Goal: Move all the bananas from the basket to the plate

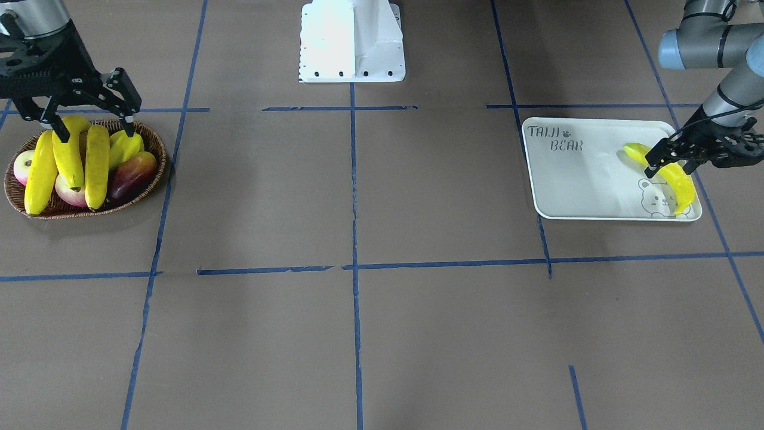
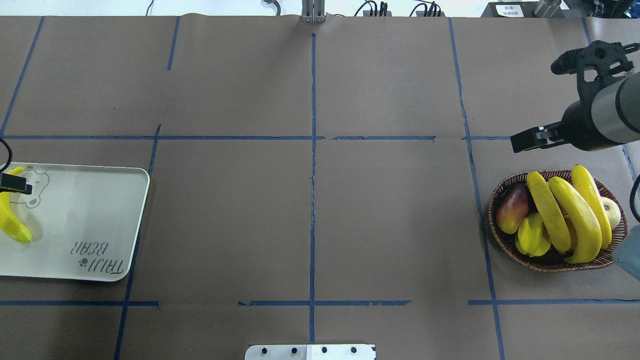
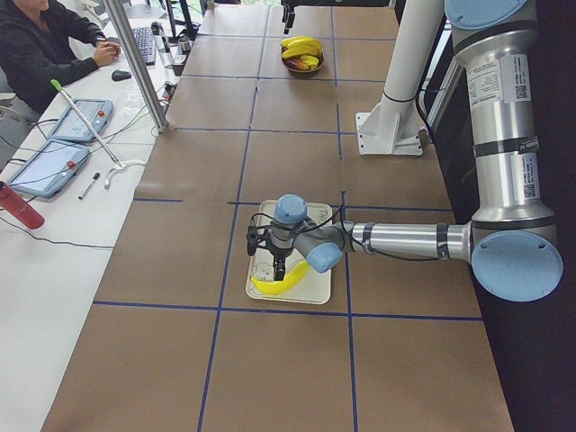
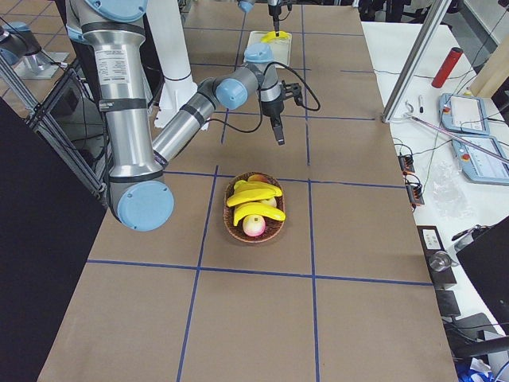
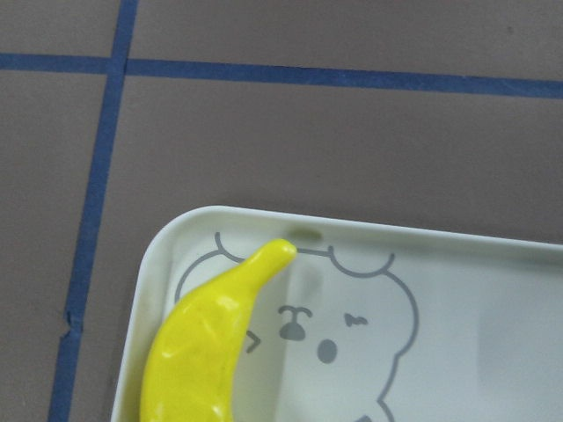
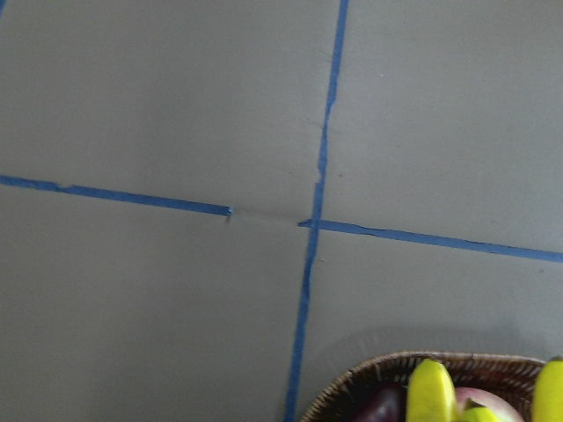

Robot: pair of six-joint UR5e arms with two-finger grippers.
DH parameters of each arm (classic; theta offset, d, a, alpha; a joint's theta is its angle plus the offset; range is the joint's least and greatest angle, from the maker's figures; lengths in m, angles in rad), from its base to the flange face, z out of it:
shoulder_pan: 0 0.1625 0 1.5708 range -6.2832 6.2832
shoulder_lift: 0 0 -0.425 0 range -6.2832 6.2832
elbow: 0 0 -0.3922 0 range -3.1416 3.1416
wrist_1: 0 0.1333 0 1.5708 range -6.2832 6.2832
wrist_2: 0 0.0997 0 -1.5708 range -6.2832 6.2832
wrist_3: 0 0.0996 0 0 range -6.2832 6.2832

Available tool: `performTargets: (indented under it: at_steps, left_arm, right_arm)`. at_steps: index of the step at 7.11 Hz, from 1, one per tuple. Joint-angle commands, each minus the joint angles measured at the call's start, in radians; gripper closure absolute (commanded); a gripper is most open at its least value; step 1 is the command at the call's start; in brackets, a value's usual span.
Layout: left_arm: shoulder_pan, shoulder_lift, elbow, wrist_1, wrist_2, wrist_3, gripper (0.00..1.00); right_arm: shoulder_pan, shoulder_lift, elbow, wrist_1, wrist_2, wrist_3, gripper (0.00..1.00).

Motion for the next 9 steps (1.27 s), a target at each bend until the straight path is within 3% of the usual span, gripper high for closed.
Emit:
performTargets:
  at_steps: [1, 3, 5, 6, 7, 9]
  left_arm:
    - [-0.012, -0.050, -0.140, 0.212, -0.023, 0.000, 0.00]
    - [-0.012, -0.072, -0.181, 0.264, -0.023, -0.001, 0.00]
    - [-0.012, -0.072, -0.191, 0.265, -0.023, -0.003, 0.00]
    - [-0.012, -0.072, -0.198, 0.265, -0.023, -0.008, 0.00]
    - [-0.012, -0.071, -0.201, 0.265, -0.023, -0.009, 0.00]
    - [-0.014, -0.072, -0.202, 0.265, -0.023, -0.009, 0.00]
  right_arm:
    - [0.054, -0.056, -0.091, 0.003, 0.098, -0.102, 0.00]
    - [0.056, -0.065, -0.180, 0.004, 0.169, -0.160, 0.01]
    - [0.059, -0.089, -0.217, 0.004, 0.212, -0.252, 0.18]
    - [0.079, -0.092, -0.257, 0.004, 0.236, -0.357, 0.20]
    - [0.087, -0.094, -0.279, 0.004, 0.261, -0.384, 0.26]
    - [0.085, -0.096, -0.286, 0.004, 0.264, -0.388, 0.28]
